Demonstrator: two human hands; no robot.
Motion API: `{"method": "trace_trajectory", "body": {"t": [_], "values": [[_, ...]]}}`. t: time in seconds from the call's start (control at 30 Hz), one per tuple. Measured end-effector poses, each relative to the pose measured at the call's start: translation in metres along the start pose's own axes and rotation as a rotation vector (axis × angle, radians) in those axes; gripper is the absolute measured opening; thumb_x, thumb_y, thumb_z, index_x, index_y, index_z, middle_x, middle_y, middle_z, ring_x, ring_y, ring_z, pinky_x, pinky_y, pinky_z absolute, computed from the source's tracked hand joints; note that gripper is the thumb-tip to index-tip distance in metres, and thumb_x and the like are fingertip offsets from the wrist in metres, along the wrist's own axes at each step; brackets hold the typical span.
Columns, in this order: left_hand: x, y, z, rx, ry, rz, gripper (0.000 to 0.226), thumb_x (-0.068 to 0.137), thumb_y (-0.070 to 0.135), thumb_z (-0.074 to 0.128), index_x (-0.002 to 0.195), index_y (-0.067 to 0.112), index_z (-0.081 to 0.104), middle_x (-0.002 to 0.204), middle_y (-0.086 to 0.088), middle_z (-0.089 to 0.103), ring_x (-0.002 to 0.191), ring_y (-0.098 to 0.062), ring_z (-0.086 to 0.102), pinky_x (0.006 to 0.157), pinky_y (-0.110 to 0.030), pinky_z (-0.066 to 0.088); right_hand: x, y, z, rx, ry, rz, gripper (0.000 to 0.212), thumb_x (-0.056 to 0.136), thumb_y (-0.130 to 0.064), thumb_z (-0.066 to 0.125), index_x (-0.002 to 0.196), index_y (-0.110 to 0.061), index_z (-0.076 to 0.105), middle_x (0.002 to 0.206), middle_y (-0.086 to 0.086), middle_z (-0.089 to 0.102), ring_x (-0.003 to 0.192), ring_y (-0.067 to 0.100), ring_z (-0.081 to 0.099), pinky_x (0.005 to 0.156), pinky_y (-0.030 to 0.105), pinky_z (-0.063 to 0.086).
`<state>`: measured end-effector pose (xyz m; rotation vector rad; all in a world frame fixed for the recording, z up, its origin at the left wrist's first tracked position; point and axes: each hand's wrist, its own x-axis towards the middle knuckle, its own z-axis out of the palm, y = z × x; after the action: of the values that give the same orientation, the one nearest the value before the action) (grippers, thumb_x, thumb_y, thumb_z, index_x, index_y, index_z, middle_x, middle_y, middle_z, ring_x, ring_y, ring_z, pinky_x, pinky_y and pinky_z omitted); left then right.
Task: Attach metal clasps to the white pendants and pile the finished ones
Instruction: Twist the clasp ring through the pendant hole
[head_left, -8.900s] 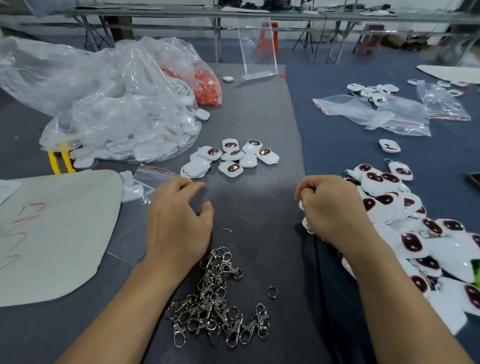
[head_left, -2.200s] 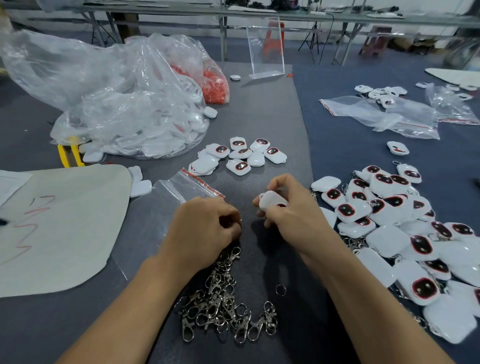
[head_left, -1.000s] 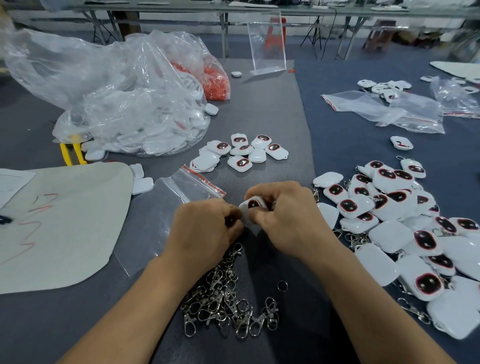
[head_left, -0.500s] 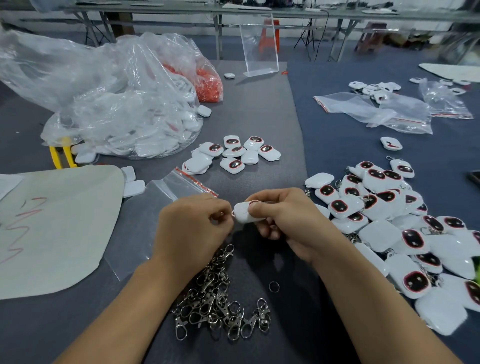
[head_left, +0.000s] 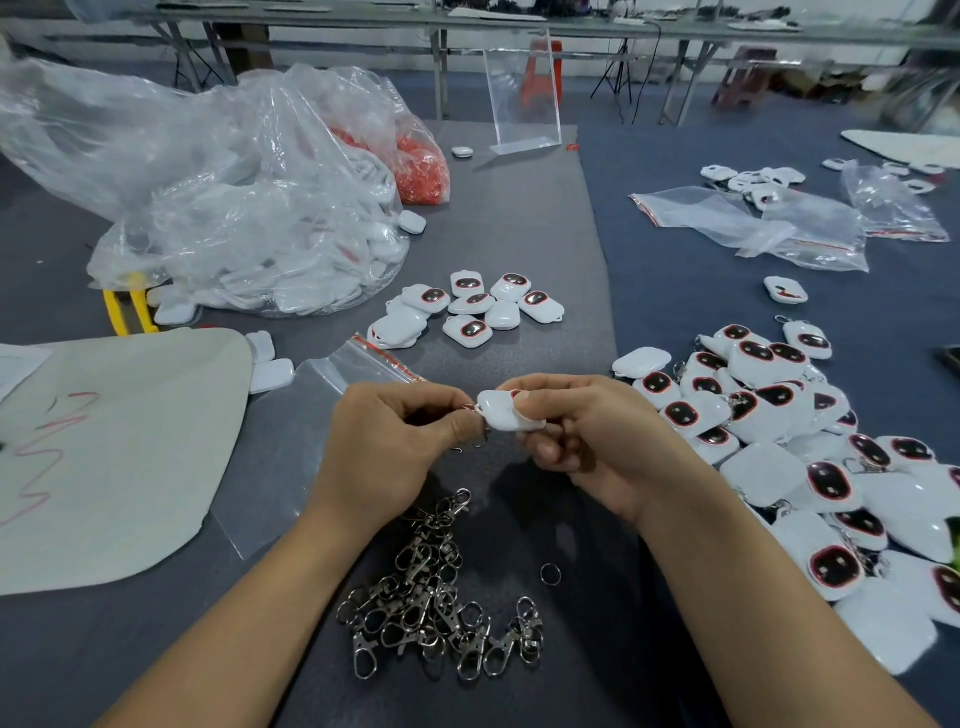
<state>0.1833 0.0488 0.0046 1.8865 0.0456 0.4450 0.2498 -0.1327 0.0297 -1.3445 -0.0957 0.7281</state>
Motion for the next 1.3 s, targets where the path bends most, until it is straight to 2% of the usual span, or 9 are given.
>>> {"method": "trace_trajectory", "body": {"t": [0.2,0.43,0.6,0.73,0.83,0.93,1.07,1.17,1.3], "values": [[-0.001,0.004,-0.001,-0.001,-0.037,0.002,0.011,0.068,0.025,0.086,0.076,0.031,0.081,0.068,-0.002,0.071,0.063,-0.007,0.056,0.061,-0.033,0.045,-0.001,0.0,-0.001,-0.058,0.012,-0.047,0.022,0.089,0.004,0.061,0.084,-0.008,0.078,0.068,0.013,0.061,0.041,0.013,0.039,0.037,0.02,0.025],[-0.009,0.004,0.002,0.511,0.048,0.209,0.011,0.072,0.025,0.072,0.067,0.015,0.072,0.065,0.006,0.055,0.056,-0.007,0.047,0.051,-0.018,0.032,0.001,0.008,0.009,-0.035,0.093,-0.099,0.015,0.091,0.006,0.062,0.093,-0.002,0.075,0.066,0.011,0.065,0.04,0.013,0.046,0.036,0.02,0.029],[-0.003,0.009,0.003,-0.149,0.066,-0.063,0.022,0.073,0.003,0.084,0.076,0.024,0.082,0.068,0.004,0.074,0.061,-0.003,0.063,0.061,-0.017,0.051,0.002,0.004,0.011,0.164,0.022,-0.027,0.019,0.092,0.003,0.056,0.096,-0.002,0.074,0.069,0.01,0.066,0.044,0.011,0.047,0.039,0.017,0.031],[-0.004,0.014,0.007,-0.427,-0.006,-0.228,0.009,0.069,0.02,0.08,0.077,0.017,0.083,0.059,0.005,0.063,0.053,-0.002,0.049,0.052,-0.012,0.041,0.0,0.004,0.013,0.214,-0.011,-0.023,0.02,0.093,0.003,0.053,0.096,-0.002,0.072,0.067,0.008,0.063,0.044,0.01,0.046,0.039,0.016,0.03],[-0.003,0.012,0.002,-0.179,0.044,-0.102,0.016,0.078,0.007,0.081,0.076,0.022,0.083,0.061,0.004,0.069,0.057,-0.007,0.056,0.056,-0.021,0.046,-0.002,0.004,0.014,0.19,0.034,-0.053,0.019,0.092,0.003,0.055,0.094,-0.004,0.073,0.067,0.009,0.065,0.043,0.01,0.046,0.04,0.017,0.03],[-0.004,0.009,-0.001,0.283,0.046,0.171,0.012,0.081,0.016,0.076,0.07,0.02,0.078,0.065,0.002,0.066,0.065,-0.015,0.062,0.064,-0.033,0.048,-0.003,0.005,0.014,0.105,0.104,-0.131,0.013,0.089,0.001,0.064,0.091,-0.006,0.075,0.065,0.009,0.066,0.041,0.011,0.045,0.039,0.019,0.029],[-0.009,0.005,0.001,0.737,-0.035,0.425,0.016,0.082,0.02,0.067,0.072,0.012,0.075,0.063,0.001,0.058,0.064,-0.019,0.053,0.062,-0.036,0.041,-0.007,0.012,0.021,-0.246,0.202,-0.391,0.011,0.077,-0.005,0.074,0.084,-0.012,0.078,0.055,0.004,0.063,0.039,0.014,0.047,0.04,0.019,0.035],[-0.009,0.007,0.0,0.594,0.026,0.337,0.009,0.08,0.023,0.07,0.08,0.02,0.078,0.068,0.005,0.064,0.065,-0.015,0.056,0.063,-0.035,0.045,-0.006,0.012,0.023,-0.223,0.226,-0.442,0.013,0.072,-0.013,0.073,0.085,-0.014,0.079,0.055,0.009,0.063,0.039,0.015,0.048,0.039,0.018,0.035],[-0.005,0.011,0.007,0.156,0.037,0.029,0.012,0.073,0.033,0.076,0.085,0.035,0.079,0.069,0.009,0.07,0.061,-0.007,0.059,0.06,-0.026,0.046,-0.004,0.005,0.016,0.017,0.184,-0.271,0.015,0.085,-0.006,0.065,0.086,-0.007,0.08,0.067,0.016,0.066,0.039,0.013,0.046,0.038,0.021,0.029]]}}
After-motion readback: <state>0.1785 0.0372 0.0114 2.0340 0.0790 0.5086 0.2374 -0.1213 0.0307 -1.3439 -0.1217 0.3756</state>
